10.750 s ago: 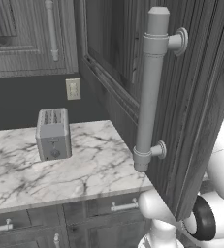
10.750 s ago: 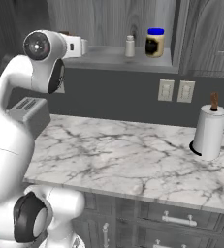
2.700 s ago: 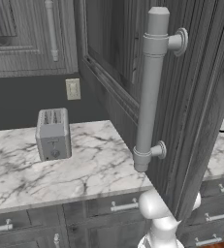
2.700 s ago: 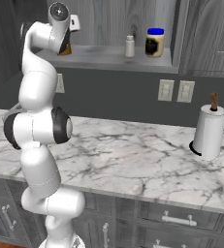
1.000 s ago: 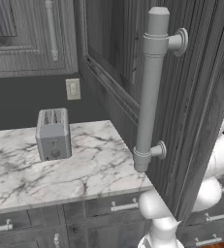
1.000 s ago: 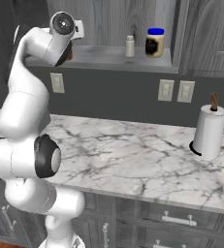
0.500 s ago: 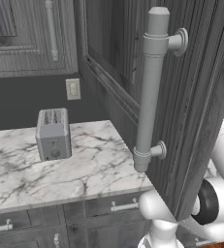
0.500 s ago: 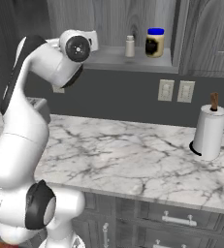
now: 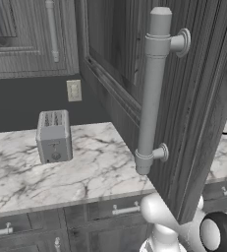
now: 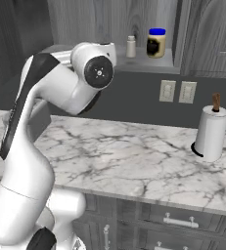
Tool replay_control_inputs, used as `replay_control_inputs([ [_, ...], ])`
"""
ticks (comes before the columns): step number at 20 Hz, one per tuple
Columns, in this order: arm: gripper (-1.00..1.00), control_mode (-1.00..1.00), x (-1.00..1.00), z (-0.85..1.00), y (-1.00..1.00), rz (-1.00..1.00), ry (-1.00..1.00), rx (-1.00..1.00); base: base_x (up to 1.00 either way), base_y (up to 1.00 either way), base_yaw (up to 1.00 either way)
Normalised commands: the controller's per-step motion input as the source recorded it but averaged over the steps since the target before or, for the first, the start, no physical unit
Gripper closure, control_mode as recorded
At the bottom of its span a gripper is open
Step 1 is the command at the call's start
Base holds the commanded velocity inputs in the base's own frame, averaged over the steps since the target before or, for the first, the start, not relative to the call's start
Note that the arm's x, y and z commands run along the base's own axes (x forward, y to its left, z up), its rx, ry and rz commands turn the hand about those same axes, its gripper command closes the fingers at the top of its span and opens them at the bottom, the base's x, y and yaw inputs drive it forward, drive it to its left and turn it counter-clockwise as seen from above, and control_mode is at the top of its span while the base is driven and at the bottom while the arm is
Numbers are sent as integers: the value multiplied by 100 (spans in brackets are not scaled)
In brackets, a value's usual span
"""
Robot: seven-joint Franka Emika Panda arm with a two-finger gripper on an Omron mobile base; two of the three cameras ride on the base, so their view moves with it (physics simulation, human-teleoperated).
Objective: Collect the turmeric, mayonnaise, and shaker from the cabinet and place them next to the stove.
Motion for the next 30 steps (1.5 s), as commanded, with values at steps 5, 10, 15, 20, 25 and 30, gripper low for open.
replay_control_inputs([
  [5, 100, -100, -100, -11, -43, 0, 0, 0, 0, 0, 0],
  [10, 100, -100, -100, -35, -9, 0, 0, -2, 0, 0, 0],
  [15, 100, -100, -85, -42, -1, 0, 0, -4, 0, 0, 0],
  [20, 100, 100, -14, -9, 0, 0, 0, -1, -59, 2, 2],
  [25, 100, 100, 0, 0, 0, 0, 0, 0, -90, 0, 2],
  [30, 100, 100, 0, 0, 0, 0, 0, 0, -96, 0, 0],
])
